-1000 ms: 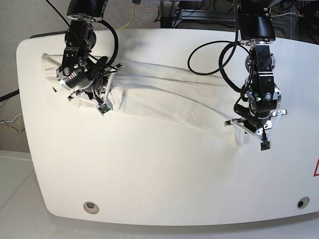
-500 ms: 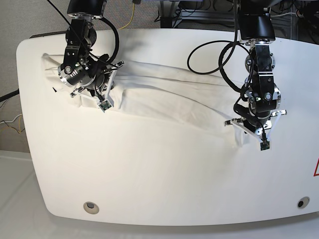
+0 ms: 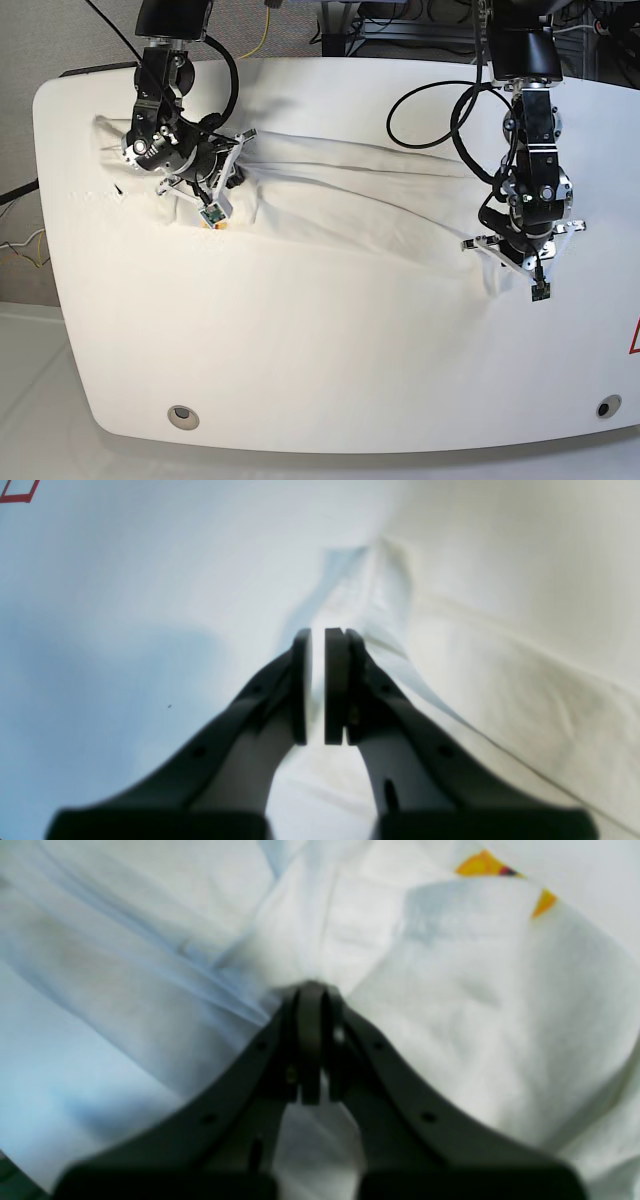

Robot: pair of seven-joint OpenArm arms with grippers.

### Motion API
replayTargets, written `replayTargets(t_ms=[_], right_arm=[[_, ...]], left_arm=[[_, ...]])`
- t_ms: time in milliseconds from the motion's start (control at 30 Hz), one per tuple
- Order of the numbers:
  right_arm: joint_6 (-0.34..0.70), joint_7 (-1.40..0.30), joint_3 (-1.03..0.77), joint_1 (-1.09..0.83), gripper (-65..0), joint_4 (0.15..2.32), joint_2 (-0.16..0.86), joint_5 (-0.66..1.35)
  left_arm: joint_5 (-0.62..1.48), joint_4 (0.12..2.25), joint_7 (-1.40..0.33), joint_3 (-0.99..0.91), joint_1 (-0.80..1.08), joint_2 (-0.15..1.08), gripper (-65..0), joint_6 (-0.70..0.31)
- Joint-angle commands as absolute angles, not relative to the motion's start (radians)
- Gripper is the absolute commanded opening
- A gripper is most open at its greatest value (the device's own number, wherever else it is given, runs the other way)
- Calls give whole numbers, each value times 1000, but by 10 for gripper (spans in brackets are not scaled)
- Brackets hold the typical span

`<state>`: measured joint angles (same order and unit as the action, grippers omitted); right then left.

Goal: Fold the T-shirt properly

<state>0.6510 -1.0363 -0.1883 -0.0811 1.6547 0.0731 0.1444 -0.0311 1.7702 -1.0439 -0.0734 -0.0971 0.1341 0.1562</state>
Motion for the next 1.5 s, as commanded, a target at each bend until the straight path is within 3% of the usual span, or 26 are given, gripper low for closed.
replayTargets(t_ms=[0,500,600,767,900,1000,1167,1467], right_arm=[[650,-1087,-180,-82,-649,1606,76,110],[650,-1067,-183,19,-649,1501,79,110],[650,-1067,-183,22,-649,1500,81,110],[650,-1067,-180,22,-649,1500,81,110],[650,-1067,-180,22,-649,1500,85,110],[650,-1067,-179,24,-649,1500,97,110],[650,-1067,-179,24,-649,1500,101,110],[650,-1067,-179,24,-649,1500,104,110]], left_arm=[[-38,1787,-1023,-76,-117,160,-612,159],[-33,1747,-1023,-104,-119,209,-610,139],[-24,1719,-1023,-151,-122,208,-577,50],[19,1633,-1023,-298,-128,208,-403,-206],[30,1564,-1023,-341,-165,209,-311,-380],[33,1511,-1023,-346,-182,211,-274,-521],[35,1488,-1023,-363,-193,223,-272,-698],[31,1481,-1058,-367,-240,225,-271,-698]])
